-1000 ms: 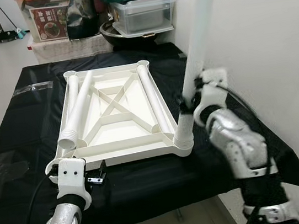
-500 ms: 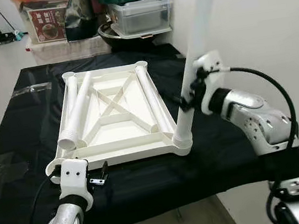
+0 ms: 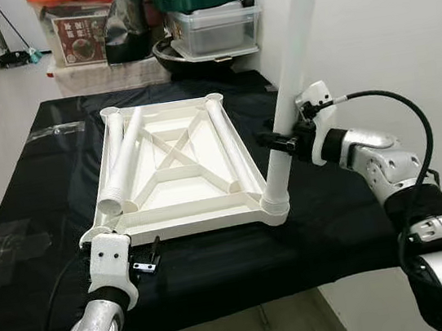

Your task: Building children table

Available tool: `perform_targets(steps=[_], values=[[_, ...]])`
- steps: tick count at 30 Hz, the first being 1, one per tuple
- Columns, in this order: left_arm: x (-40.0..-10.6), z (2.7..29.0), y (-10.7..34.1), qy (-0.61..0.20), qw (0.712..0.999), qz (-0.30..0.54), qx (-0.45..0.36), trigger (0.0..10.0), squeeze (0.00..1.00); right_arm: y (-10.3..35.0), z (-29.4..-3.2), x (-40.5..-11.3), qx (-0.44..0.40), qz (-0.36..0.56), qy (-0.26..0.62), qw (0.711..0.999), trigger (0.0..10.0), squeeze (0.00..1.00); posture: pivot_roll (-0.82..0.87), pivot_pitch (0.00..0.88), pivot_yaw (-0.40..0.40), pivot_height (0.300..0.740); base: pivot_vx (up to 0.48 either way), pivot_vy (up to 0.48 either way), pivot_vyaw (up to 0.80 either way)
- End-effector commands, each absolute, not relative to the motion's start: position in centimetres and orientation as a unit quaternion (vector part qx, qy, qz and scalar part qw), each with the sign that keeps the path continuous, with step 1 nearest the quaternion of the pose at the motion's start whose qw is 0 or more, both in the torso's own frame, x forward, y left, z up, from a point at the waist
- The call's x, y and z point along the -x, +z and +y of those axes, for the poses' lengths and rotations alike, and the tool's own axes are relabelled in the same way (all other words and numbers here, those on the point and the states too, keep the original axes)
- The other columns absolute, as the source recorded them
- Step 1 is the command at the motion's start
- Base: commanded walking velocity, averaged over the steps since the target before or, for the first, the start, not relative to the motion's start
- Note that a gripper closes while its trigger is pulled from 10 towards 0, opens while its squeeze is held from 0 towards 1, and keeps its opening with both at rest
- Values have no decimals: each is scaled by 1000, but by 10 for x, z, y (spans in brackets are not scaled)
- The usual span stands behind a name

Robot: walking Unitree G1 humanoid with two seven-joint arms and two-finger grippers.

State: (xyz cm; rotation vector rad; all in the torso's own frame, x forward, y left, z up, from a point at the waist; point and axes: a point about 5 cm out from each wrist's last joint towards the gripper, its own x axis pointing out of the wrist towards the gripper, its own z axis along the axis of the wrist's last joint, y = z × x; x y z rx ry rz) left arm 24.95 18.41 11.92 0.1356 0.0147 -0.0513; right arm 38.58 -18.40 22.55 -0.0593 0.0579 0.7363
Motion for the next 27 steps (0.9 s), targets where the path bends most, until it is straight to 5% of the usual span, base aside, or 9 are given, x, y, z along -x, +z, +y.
perform_targets(steps=[1, 7, 9, 10, 22, 23, 25, 26, 27], values=[[-249, 185, 116, -30, 996, 14, -79, 10000, 0, 213, -192, -386, 21, 52, 341, 938, 0, 0, 114, 0, -88, 740, 0, 0, 0], [-249, 184, 117, -33, 996, 14, -80, 10000, 0, 203, -195, -394, -4, 61, 229, 972, 0, 0, 112, 0, -90, 740, 0, 0, 0], [-248, 185, 116, -32, 996, 15, -80, 10000, 0, 197, -194, -397, -21, 75, 146, 986, 0, 0, 110, 0, -89, 740, 0, 0, 0], [-248, 185, 116, -31, 996, 18, -80, 10000, 0, 183, -175, -396, -81, 100, 10, 992, 0, 0, 116, 0, -82, 740, 0, 0, 0], [-248, 184, 116, -33, 996, 20, -80, 10000, 0, 217, -97, -392, -131, 46, -20, 990, 0, 0, 108, 0, -86, 740, 0, 0, 0], [-249, 183, 115, -33, 996, 20, -79, 10000, 0, 220, -91, -393, -119, 48, 6, 992, 10000, 0, 103, 0, -90, 740, 0, 0, 0], [-249, 183, 115, -33, 996, 21, -78, 10000, 0, 223, -87, -392, -119, 42, 30, 992, 10000, 0, 103, 0, -90, 740, 0, 0, 0], [-249, 182, 114, -34, 996, 22, -77, 10000, 0, 227, -88, -391, -117, 38, 41, 992, 10000, 1000, 97, 0, -89, 740, 0, 0, 0], [-249, 181, 113, -34, 996, 23, -75, 10000, 0, 232, -92, -390, -105, 34, 59, 992, 10000, 1000, 96, 0, -90, 740, 0, 0, 0]])
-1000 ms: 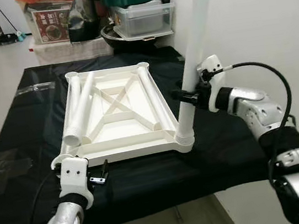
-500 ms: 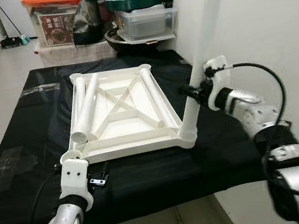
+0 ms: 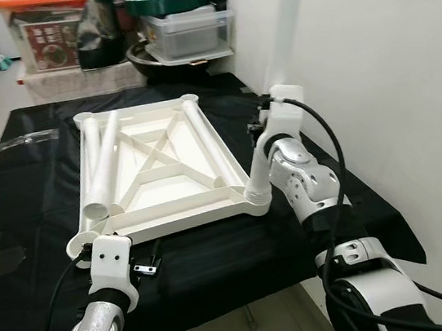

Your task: Building children table

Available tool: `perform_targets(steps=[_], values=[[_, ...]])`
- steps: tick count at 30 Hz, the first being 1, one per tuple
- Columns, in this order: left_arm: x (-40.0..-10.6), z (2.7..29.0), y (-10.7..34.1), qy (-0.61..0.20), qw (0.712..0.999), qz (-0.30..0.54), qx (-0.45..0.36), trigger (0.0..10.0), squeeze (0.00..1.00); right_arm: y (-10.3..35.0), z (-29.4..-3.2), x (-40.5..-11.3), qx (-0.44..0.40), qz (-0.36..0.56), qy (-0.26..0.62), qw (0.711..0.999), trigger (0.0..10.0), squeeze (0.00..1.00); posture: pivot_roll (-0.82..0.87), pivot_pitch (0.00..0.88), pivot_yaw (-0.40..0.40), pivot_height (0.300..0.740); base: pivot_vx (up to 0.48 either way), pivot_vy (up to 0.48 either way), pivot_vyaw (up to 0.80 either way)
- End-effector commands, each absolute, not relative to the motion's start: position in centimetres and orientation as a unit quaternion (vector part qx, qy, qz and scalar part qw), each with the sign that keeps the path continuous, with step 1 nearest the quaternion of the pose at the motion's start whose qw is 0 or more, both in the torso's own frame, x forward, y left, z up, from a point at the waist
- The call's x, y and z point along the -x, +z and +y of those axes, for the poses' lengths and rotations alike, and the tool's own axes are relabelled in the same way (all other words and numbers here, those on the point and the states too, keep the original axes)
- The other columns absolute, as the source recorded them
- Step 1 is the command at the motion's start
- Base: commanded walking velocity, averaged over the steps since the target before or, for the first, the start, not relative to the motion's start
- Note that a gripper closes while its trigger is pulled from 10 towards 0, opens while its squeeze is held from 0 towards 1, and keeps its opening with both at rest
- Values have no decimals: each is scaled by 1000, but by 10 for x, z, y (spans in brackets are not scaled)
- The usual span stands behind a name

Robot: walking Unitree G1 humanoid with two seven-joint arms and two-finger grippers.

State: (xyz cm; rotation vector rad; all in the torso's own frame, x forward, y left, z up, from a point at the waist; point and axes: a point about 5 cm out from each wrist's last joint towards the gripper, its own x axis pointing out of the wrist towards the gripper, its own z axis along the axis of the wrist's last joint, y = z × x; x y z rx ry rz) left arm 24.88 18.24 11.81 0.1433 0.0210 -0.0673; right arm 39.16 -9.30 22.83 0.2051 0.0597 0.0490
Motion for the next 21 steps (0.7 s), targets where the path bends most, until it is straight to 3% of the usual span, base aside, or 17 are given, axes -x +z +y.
perform_targets(steps=[1, 2, 5, 6, 8, 12, 13, 17, 18, 19, 21], values=[[-249, 181, 113, -34, 996, 23, -75, 10000, 0, 232, -92, -390, -105, 34, 59, 992, 10000, 1000, 96, 0, -90, 740, 0, 0, 0], [-249, 180, 112, -35, 996, 24, -74, 10000, 0, 239, -99, -391, -95, 28, 72, 992, 10000, 878, 95, 0, -89, 740, 0, 0, 0], [-249, 179, 112, -36, 996, 25, -74, 10000, 0, 244, -103, -390, -88, 27, 75, 993, 10000, 878, 93, 0, -88, 740, 0, 0, 0], [-249, 179, 112, -36, 996, 25, -73, 10000, 0, 251, -110, -392, -73, 17, 91, 993, 10000, 0, 90, 0, -87, 740, 0, 0, 0], [-250, 179, 112, -37, 996, 25, -74, 10000, 0, 265, -123, -391, -56, 1, 207, 977, 10000, 0, 93, 0, -92, 740, 0, 0, 0], [-251, 179, 112, -37, 996, 25, -74, 10000, 0, 269, -126, -389, -54, -4, 242, 969, 10000, 0, 93, 0, -92, 740, 0, 0, 0], [-252, 180, 112, -37, 996, 24, -74, 10000, 0, 268, -136, -382, -5, -23, 358, 933, 10000, 0, 98, 0, -92, 740, 0, 0, 0], [-252, 180, 112, -37, 996, 24, -74, 10000, 0, 268, -136, -382, -5, -23, 358, 933, 10000, 0, 98, 0, -92, 740, 0, 0, 0], [-252, 180, 112, -37, 996, 24, -75, 10000, 0, 262, -141, -380, 28, -21, 411, 911, 10000, 0, 99, 0, -91, 740, 0, 0, 0], [-253, 179, 113, -38, 996, 21, -75, 10000, 0, 255, -144, -381, 56, -11, 451, 891, 8706, 0, 116, 0, -100, 740, 0, 0, 0], [-254, 178, 113, -39, 996, 20, -75, 10000, 0, 250, -146, -383, 70, -3, 470, 880, 8706, 0, 116, 0, -100, 740, 0, 0, 0]])
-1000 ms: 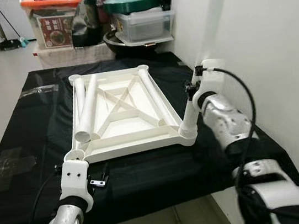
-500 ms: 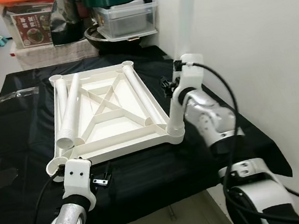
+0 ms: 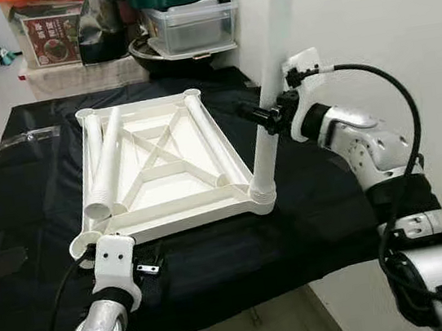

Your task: Building children table

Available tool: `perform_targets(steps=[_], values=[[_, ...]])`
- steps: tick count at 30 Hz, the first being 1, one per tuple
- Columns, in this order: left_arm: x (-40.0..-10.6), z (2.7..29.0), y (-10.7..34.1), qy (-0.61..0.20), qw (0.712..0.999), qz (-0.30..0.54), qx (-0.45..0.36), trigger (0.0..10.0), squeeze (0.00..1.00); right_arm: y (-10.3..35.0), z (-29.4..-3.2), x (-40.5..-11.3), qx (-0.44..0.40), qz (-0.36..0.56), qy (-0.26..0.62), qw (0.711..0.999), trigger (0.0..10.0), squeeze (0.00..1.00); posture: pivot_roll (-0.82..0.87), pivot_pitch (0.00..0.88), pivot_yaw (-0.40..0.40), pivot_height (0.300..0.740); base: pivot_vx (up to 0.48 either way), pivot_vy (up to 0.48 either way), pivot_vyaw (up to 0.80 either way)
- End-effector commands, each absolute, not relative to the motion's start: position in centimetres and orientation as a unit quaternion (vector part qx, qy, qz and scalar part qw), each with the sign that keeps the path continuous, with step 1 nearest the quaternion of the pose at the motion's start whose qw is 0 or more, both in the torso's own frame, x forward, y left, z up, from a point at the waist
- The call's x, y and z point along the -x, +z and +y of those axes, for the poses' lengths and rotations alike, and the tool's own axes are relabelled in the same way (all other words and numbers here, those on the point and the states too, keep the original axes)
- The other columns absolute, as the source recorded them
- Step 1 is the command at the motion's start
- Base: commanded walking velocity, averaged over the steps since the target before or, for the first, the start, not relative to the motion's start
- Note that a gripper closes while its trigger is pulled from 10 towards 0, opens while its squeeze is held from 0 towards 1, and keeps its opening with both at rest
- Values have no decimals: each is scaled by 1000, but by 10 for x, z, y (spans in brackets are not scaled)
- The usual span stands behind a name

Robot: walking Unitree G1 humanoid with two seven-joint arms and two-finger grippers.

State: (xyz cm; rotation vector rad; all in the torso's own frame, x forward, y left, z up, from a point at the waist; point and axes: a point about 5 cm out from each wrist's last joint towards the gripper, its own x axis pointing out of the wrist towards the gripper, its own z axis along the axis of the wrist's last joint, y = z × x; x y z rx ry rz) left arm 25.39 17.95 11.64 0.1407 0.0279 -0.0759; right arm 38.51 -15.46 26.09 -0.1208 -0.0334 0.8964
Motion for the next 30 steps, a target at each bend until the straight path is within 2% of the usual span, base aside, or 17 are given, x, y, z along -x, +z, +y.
perform_targets(steps=[1, 2, 8, 14, 16, 17, 19, 20, 21, 22, 24, 27, 30], values=[[-254, 178, 114, -39, 996, 18, -75, 10000, 0, 245, -146, -383, 81, 16, 491, 867, 2078, 0, 121, 0, -102, 740, 0, 0, 0], [-254, 178, 114, -38, 996, 18, -76, 10000, 0, 243, -146, -383, 85, 28, 503, 860, 0, 0, 121, 0, -102, 740, 0, 0, 0], [-252, 180, 112, -37, 996, 20, -79, 10000, 0, 233, -149, -392, 70, 58, 468, 879, 0, 0, 137, 0, -111, 740, 0, 0, 0], [-250, 181, 112, -38, 996, 21, -78, 10000, 0, 230, -153, -394, 18, 35, 452, 891, 0, 0, 132, 0, -107, 740, 0, 0, 0], [-250, 179, 112, -42, 996, 22, -78, 10000, 0, 225, -156, -399, -15, 19, 370, 929, 0, 0, 129, 0, -104, 740, 0, 0, 0], [-250, 179, 112, -42, 996, 22, -78, 10000, 0, 225, -156, -399, -15, 19, 370, 929, 0, 0, 129, 0, -104, 740, 0, 0, 0], [-251, 179, 112, -44, 996, 21, -78, 10000, 0, 211, -167, -406, -29, 39, 198, 979, 0, 0, 127, 0, -96, 740, 0, 0, 0], [-251, 179, 113, -44, 996, 21, -78, 10000, 0, 204, -173, -406, -30, 51, 126, 990, 0, 0, 126, 0, -94, 740, 0, 0, 0], [-251, 179, 113, -44, 996, 21, -78, 10000, 0, 204, -173, -406, -30, 51, 126, 990, 0, 0, 126, 0, -94, 740, 0, 0, 0], [-251, 180, 113, -44, 996, 21, -78, 10000, 0, 196, -176, -403, -41, 55, 54, 996, 0, 0, 118, 0, -90, 740, 0, 0, 0], [-251, 180, 112, -45, 996, 21, -79, 10000, 0, 190, -174, -391, -60, 39, -29, 997, 0, 0, 116, 0, -86, 740, 0, 0, 0], [-251, 179, 111, -47, 995, 24, -79, 10000, 0, 198, -158, -381, -44, 0, -46, 998, 0, 0, 110, 0, -69, 740, 0, 0, 0], [-254, 177, 112, -57, 995, 23, -80, 10000, 0, 215, -125, -374, -33, -20, -21, 999, 0, 0, 96, 0, -64, 740, 0, 0, 0]])
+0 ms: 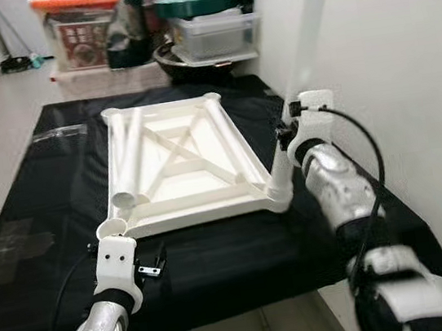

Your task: Building children table

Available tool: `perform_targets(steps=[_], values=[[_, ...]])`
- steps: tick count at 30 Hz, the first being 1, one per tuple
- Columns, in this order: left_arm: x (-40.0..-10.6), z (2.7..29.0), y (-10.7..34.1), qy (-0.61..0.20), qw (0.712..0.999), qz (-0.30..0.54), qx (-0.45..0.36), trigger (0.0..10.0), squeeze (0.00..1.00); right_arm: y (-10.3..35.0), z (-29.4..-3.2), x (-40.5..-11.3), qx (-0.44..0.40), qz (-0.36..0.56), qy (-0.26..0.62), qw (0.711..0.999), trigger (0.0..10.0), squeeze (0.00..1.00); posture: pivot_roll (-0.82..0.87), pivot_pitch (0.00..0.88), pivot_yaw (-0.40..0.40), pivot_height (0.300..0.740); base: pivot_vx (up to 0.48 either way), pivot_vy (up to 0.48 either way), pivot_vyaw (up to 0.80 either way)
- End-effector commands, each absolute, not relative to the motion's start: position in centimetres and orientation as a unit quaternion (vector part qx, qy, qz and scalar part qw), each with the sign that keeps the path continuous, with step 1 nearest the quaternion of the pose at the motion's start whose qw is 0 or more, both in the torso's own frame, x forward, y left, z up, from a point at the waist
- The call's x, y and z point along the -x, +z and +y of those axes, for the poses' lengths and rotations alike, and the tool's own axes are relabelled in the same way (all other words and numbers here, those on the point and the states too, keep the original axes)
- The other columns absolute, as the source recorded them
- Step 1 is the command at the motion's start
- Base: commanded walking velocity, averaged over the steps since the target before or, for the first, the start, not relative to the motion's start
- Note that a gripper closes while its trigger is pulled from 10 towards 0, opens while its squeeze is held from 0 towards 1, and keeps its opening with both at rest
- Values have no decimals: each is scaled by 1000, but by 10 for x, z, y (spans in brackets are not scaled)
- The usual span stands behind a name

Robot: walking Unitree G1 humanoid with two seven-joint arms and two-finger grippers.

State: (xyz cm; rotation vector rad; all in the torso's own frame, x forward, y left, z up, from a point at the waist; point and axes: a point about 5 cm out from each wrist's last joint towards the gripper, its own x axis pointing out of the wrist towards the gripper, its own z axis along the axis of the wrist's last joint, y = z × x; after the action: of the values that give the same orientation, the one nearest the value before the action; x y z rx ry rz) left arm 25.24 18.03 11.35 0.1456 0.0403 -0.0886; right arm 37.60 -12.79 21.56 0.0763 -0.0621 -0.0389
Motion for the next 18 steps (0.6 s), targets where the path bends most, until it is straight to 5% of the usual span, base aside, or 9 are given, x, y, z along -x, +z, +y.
perform_targets(steps=[1, 2, 7, 8, 14, 15, 16, 18], values=[[-254, 177, 112, -57, 995, 23, -80, 10000, 0, 215, -125, -374, -33, -20, -21, 999, 0, 0, 96, 0, -64, 740, 0, 0, 0], [-257, 177, 113, -57, 995, 21, -81, 10000, 0, 222, -103, -373, -35, -22, 17, 999, 10000, 0, 96, 0, -64, 740, 0, 0, 0], [-260, 178, 113, -52, 995, 19, -78, 10000, 0, 224, -89, -374, -74, -23, 51, 996, 10000, 0, 99, 0, -66, 740, 0, 0, 0], [-259, 177, 113, -54, 995, 19, -78, 10000, 0, 227, -92, -373, -81, -22, 56, 995, 10000, 1000, 107, 0, -73, 740, 0, 0, 0], [-257, 176, 113, -55, 995, 19, -77, 10000, 0, 233, -97, -372, -74, -11, 95, 993, 10000, 1000, 108, 0, -74, 740, 0, 0, 0], [-257, 177, 112, -53, 995, 20, -77, 10000, 0, 245, -102, -375, -68, -40, 150, 985, 10000, 212, 109, 0, -77, 740, 0, 0, 0], [-257, 178, 112, -53, 995, 20, -77, 10000, 0, 258, -107, -374, -63, -65, 252, 963, 10000, 0, 109, 0, -77, 740, 0, 0, 0], [-257, 178, 112, -53, 995, 20, -77, 10000, 0, 267, -111, -372, -57, -82, 323, 941, 10000, 0, 106, 0, -77, 740, 0, 0, 0]])
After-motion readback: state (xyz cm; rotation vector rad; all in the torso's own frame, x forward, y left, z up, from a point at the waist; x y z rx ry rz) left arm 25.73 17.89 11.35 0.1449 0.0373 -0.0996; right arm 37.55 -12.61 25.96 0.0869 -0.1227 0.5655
